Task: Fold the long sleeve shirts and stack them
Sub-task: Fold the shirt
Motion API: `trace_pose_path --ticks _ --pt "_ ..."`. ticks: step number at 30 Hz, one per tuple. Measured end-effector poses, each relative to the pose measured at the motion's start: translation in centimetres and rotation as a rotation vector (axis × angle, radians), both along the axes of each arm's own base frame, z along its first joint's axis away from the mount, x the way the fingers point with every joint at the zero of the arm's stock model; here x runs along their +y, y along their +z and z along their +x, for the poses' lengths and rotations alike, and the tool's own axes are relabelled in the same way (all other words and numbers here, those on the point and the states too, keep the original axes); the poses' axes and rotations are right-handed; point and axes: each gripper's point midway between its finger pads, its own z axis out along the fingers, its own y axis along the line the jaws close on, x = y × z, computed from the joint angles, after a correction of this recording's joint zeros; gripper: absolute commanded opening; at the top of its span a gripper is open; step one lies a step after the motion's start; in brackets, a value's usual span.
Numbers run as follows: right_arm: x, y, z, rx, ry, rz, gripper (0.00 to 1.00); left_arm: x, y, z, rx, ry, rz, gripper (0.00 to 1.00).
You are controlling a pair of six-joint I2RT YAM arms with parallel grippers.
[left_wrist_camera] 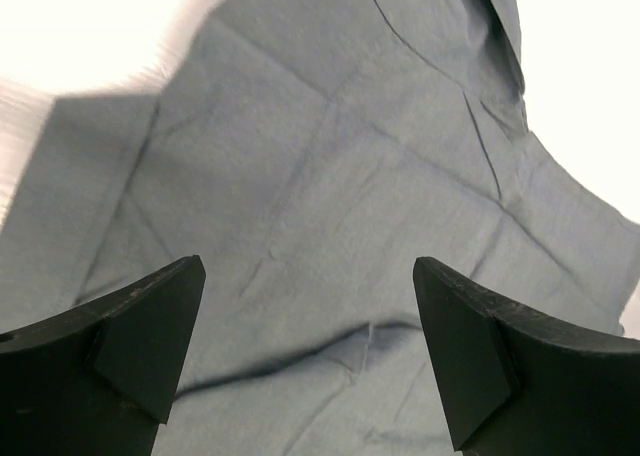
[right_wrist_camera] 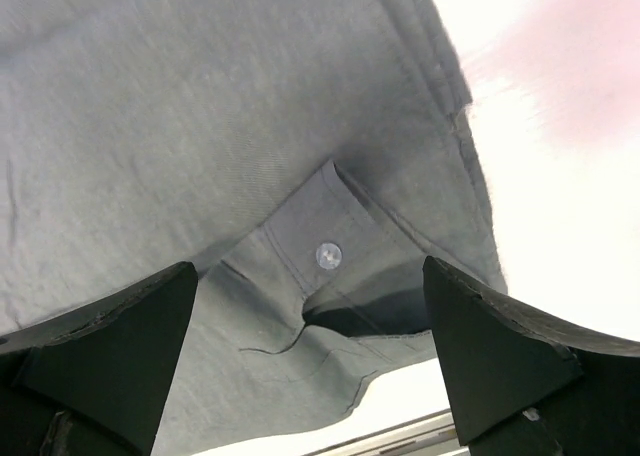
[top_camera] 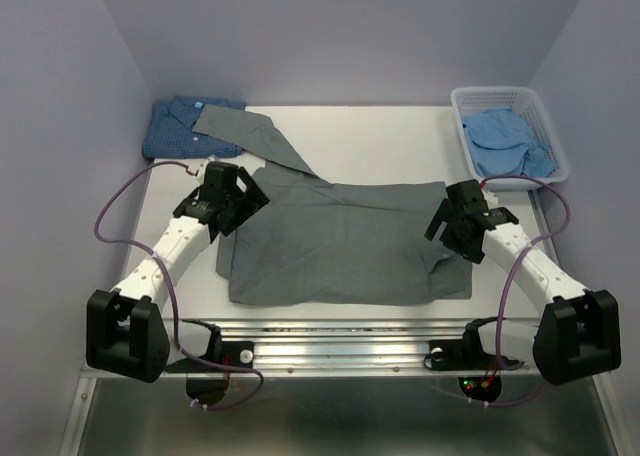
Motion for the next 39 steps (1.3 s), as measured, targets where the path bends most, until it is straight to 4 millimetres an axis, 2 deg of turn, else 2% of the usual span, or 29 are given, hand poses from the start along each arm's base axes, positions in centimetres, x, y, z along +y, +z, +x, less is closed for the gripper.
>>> trace_pose_path --ticks 2,4,7,9,11,14,17,19,24,29,33,35,39 --pt "-0.3 0.8 0.6 -0.021 -0.008 -0.015 1.0 0.7 -0.1 0.8 -0.002 0.01 0.013 0.99" --pt "-0.2 2.1 1.7 -0.064 0.006 -0.023 1.0 1.3 0.1 2.8 -0.017 0.018 0.027 0.99" --pt "0.1 4.2 4.1 -0.146 0.048 -0.034 1.0 1.7 0.9 6.4 -0.055 0.002 0.054 0.99" --pt "0.2 5.4 6.5 -0.195 0.079 -0.063 1.0 1.7 1.5 9.5 -0.089 -0.035 0.065 0.99" --pt "0.1 5.9 8.6 -0.209 0.095 -0.096 1.0 1.5 1.6 12.2 -0.111 -0.084 0.069 0.99" --pt "0.2 6.0 11.9 -0.211 0.115 -0.142 1.0 1.4 0.9 16.7 -0.131 -0.143 0.092 0.99" --pt "0.1 5.3 13.8 -0.193 0.123 -0.175 1.0 1.2 -0.2 19.3 -0.121 -0.185 0.109 0.99" --pt "-0.2 4.5 15.2 -0.169 0.124 -0.196 1.0 1.1 -1.7 21.7 -0.1 -0.208 0.127 0.99" --pt "-1.6 2.6 18.9 -0.132 0.105 -0.228 1.0 1.8 -5.0 23.9 -0.024 -0.198 0.184 0.99" --pt "-2.2 1.4 20.2 -0.103 0.107 -0.241 1.0 2.6 -7.1 25.9 0.009 -0.16 0.226 0.99" --pt "-2.1 1.3 21.1 -0.107 0.112 -0.243 1.0 2.7 -8.6 27.2 0.022 -0.137 0.22 0.98" --pt "-2.2 1.2 21.2 -0.105 0.11 -0.242 1.0 2.8 -8.7 27.9 0.011 -0.12 0.212 0.88" --pt "-2.4 0.8 21.1 -0.096 0.109 -0.242 1.0 2.5 -8.9 29.0 -0.005 -0.093 0.186 0.42"
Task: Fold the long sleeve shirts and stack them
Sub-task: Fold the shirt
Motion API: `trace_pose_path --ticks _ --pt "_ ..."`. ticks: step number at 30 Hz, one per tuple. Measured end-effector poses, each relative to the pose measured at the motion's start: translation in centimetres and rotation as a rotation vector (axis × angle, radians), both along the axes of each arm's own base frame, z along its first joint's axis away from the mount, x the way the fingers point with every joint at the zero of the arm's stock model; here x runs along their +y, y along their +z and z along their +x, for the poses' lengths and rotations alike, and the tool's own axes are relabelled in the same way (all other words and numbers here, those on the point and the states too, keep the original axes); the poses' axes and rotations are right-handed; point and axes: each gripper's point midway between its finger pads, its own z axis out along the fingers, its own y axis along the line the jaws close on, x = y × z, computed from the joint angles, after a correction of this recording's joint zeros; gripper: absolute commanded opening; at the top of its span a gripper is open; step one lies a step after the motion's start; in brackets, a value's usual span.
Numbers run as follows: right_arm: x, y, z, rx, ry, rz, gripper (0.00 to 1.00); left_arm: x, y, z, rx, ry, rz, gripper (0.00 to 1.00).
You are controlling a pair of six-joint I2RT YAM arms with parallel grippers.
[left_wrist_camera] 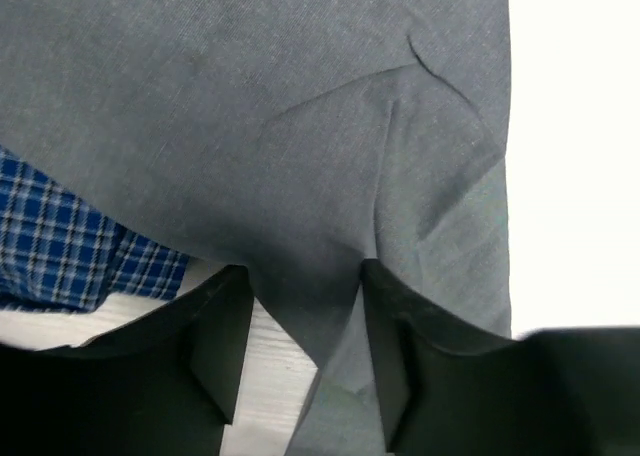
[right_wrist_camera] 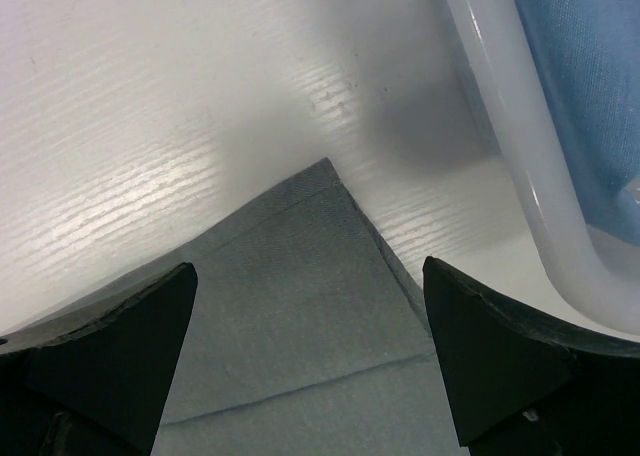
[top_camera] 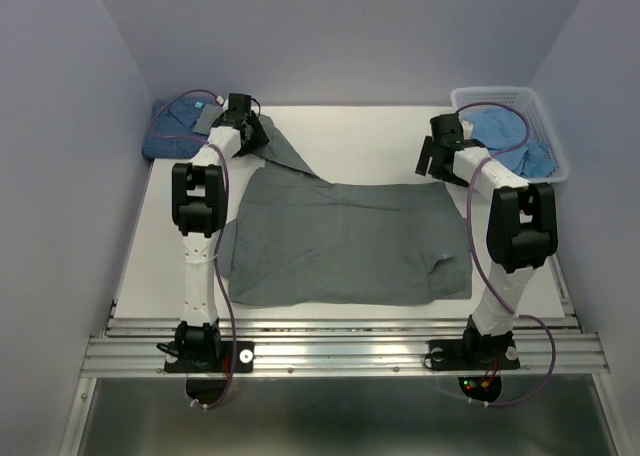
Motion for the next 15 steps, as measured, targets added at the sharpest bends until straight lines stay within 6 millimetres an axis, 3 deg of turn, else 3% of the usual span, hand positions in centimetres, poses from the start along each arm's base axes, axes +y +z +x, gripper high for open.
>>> trace_pose_path --ticks 1,3,7,11,15 --pt "0.0 0.0 0.0 0.001 0.0 0.0 1.0 -0.1 -0.1 0.2 -0.002 0.007 -0.008 0.2" --pt "0.0 -0.1 0.0 0.002 0.0 0.0 1.0 -0.6 -0.3 0.3 -0.004 0.0 -0.035 0.0" --pt "0.0 -0.7 -0.1 0.017 0.003 -0.006 1.0 -1.8 0.2 0.7 -0.025 -0.019 -0.104 0.0" --pt "-0.1 -1.8 -0.2 0.045 0.005 -0.01 1.0 -2.6 0.5 -0.3 -0.016 -0.047 -0.15 0.0" --pt "0.1 -2.7 0.6 0.063 0.004 -0.011 1.0 -3.1 3.1 -1.1 -0.042 -0.071 -0.178 0.0"
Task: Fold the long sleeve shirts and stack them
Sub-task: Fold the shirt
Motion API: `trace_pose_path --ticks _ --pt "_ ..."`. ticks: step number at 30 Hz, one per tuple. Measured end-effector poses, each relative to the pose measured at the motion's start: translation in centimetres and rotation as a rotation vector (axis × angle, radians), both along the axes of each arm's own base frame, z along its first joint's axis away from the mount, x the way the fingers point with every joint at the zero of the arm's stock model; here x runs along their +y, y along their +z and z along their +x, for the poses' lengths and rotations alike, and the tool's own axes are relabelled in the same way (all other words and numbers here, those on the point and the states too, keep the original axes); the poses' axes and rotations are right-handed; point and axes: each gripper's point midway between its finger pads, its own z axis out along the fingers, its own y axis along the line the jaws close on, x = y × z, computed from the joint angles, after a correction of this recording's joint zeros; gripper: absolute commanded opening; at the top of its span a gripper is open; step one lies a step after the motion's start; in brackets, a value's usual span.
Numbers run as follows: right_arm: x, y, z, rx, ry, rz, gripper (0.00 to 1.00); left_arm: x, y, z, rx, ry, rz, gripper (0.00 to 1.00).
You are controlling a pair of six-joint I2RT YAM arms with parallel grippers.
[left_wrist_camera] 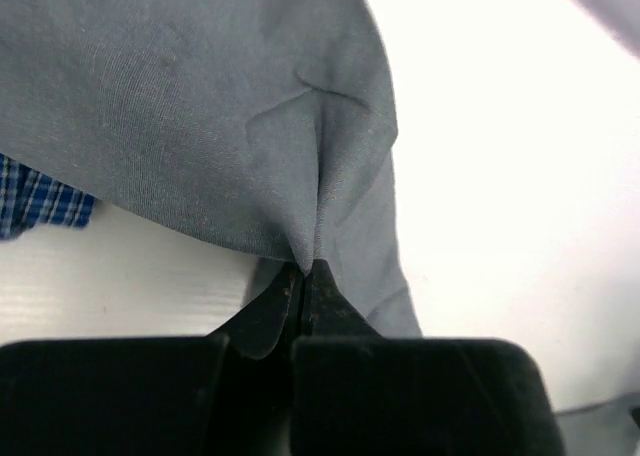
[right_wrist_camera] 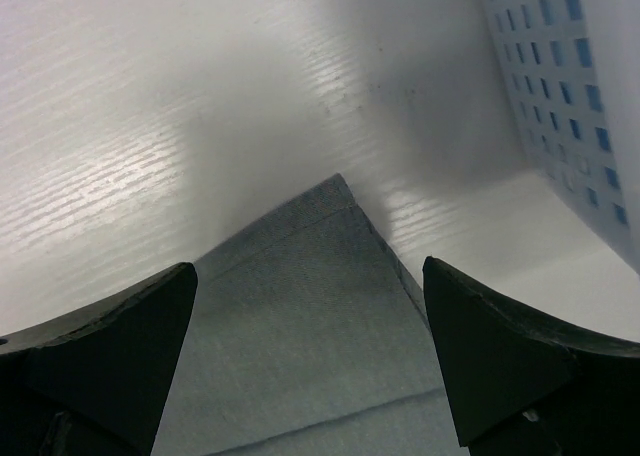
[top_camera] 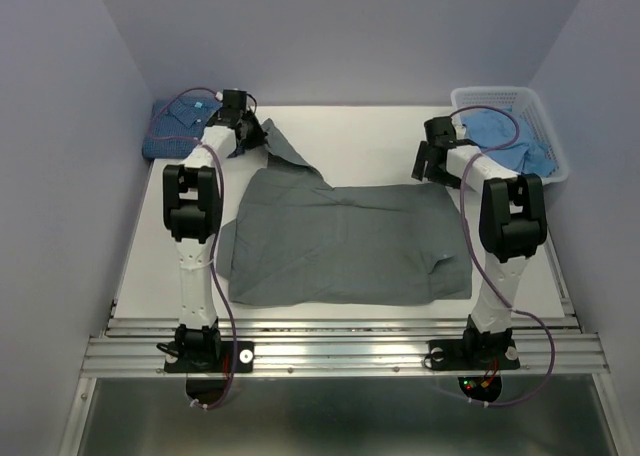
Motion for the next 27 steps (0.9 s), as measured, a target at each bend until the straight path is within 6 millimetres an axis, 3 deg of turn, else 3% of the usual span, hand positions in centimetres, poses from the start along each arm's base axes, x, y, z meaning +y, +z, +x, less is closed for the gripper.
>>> trace_pose_path --ticks 6,8,10,11,13,14,15,19,23,24,25,27 --pt "0.3 -2.2 0.6 0.037 -0.009 0.01 1.0 -0.2 8.1 -2.0 -0.131 -0.018 -0.029 0.0" --pt "0.5 -2.0 1.5 0.018 -0.015 0.018 1.0 -0.2 11.3 -2.6 -0.194 -0.026 -0.038 0.0" --pt "0.6 -2.3 2.1 0.01 -0.022 0.023 0.99 -0.3 13.3 -2.8 -0.236 -0.032 -0.041 0.0" --pt "0.6 -2.3 2.3 0.002 -0.025 0.025 0.9 -0.3 13.9 -2.9 -0.253 -0.035 -0.042 0.0" --pt "0.7 -2.3 2.5 -0.006 -0.031 0.029 0.75 -0.3 14.1 -3.1 -0.259 -0.037 -0.041 0.0" --pt "0.7 -2.4 2.6 -0.008 -0.029 0.034 0.6 -0.2 13.8 -3.2 -0.255 -0.037 -0.04 0.0" --pt "0.9 -2.5 2.7 -0.016 -0.033 0.044 0.56 -0.2 13.2 -3.4 -0.243 -0.036 -0.038 0.0" --pt "1.3 -2.7 2.7 -0.039 -0.046 0.072 0.56 0.1 11.4 -4.3 -0.179 -0.026 -0.025 0.0" --pt "1.0 -2.7 1.6 -0.043 -0.072 0.079 0.58 0.3 11.4 -4.3 -0.18 -0.015 -0.017 0.0" --pt "0.9 -2.8 1.1 -0.037 -0.075 0.078 0.56 0.4 11.4 -4.3 -0.18 -0.013 -0.015 0.0" --pt "0.8 -2.8 0.6 -0.034 -0.082 0.076 0.44 0.4 11.4 -4.3 -0.179 -0.012 -0.014 0.0" --pt "0.7 -2.9 0.1 -0.03 -0.087 0.075 0.35 0.5 11.4 -4.3 -0.179 -0.009 -0.011 0.0"
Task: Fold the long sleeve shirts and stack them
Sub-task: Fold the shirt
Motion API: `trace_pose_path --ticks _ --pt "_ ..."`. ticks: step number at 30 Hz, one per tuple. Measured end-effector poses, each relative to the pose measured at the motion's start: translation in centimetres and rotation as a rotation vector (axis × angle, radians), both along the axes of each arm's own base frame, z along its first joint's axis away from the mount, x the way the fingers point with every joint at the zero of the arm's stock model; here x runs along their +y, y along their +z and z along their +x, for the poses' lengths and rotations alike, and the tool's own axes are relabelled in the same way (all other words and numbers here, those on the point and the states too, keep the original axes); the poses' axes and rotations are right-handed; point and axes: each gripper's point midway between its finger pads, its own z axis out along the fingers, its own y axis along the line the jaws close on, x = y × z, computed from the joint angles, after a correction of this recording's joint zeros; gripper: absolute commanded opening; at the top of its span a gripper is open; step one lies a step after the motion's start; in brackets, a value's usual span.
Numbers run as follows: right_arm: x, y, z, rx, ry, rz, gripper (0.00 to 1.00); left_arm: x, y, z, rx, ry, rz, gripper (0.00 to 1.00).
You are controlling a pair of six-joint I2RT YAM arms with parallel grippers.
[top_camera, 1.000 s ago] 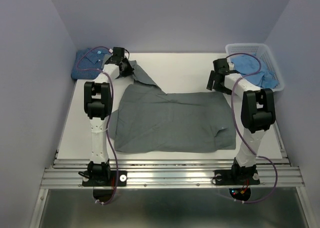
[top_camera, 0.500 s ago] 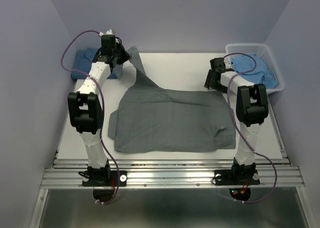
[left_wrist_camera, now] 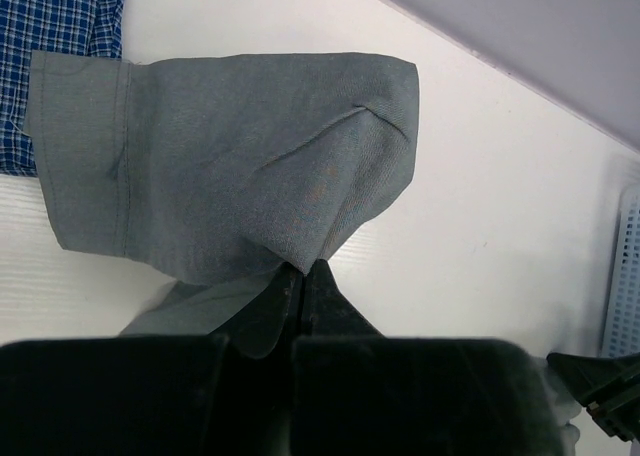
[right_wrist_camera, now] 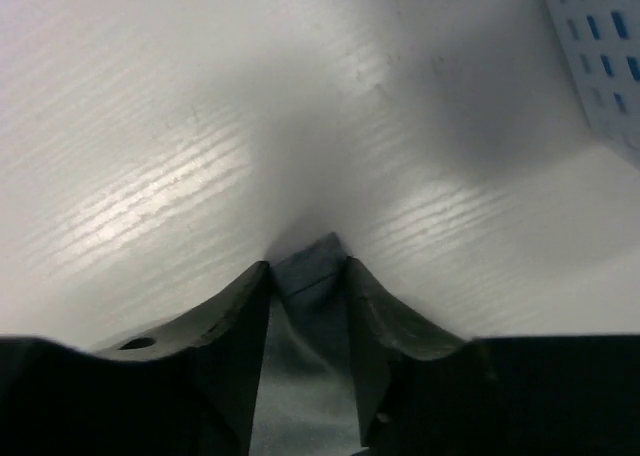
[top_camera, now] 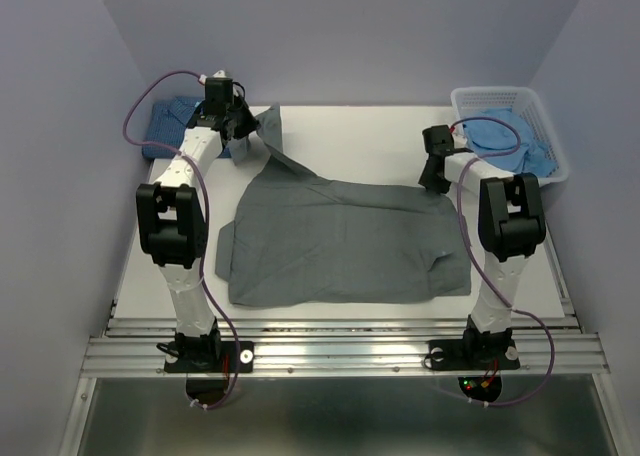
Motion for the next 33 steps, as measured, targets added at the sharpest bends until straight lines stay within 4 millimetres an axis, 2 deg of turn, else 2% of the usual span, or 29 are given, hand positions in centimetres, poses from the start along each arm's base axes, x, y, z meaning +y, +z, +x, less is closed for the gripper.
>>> trace_pose_path --ticks 4,7,11,13,15,21,25,29,33 --pt "0.0 0.0 -0.8 -0.004 -0.014 0.008 0.12 0.0 0.1 -0.2 0.001 0.001 -0.001 0.0" --pt "0.0 0.0 -0.8 -0.005 -0.012 0.007 0.01 0.0 0.2 -0.4 0.001 0.004 -0.006 0.0" --pt "-0.1 0.2 -0.6 -0.003 0.009 -0.007 0.01 0.0 0.4 -0.4 -0.002 0.008 -0.012 0.0" --pt "-0.1 0.6 0.1 -0.007 0.024 -0.017 0.01 0.0 0.6 -0.4 -0.002 0.008 -0.013 0.0" --pt "-0.2 1.4 1.9 -0.034 0.05 -0.038 0.01 0.0 1.2 -0.2 -0.01 0.009 -0.013 0.0" --pt "0.1 5.4 7.3 -0.166 0.15 -0.099 0.01 0.2 6.8 3.3 -0.141 0.016 -0.012 0.0" --pt "0.7 8.1 9.6 -0.254 0.211 -0.111 0.01 0.5 9.0 4.8 -0.195 0.021 -0.003 0.0" --pt "1.3 8.6 10.4 -0.288 0.251 -0.106 0.01 0.6 8.1 4.5 -0.172 0.019 0.003 0.0" --pt "1.5 6.9 9.1 -0.26 0.284 -0.1 0.01 1.0 4.0 2.1 -0.068 0.027 0.019 0.0"
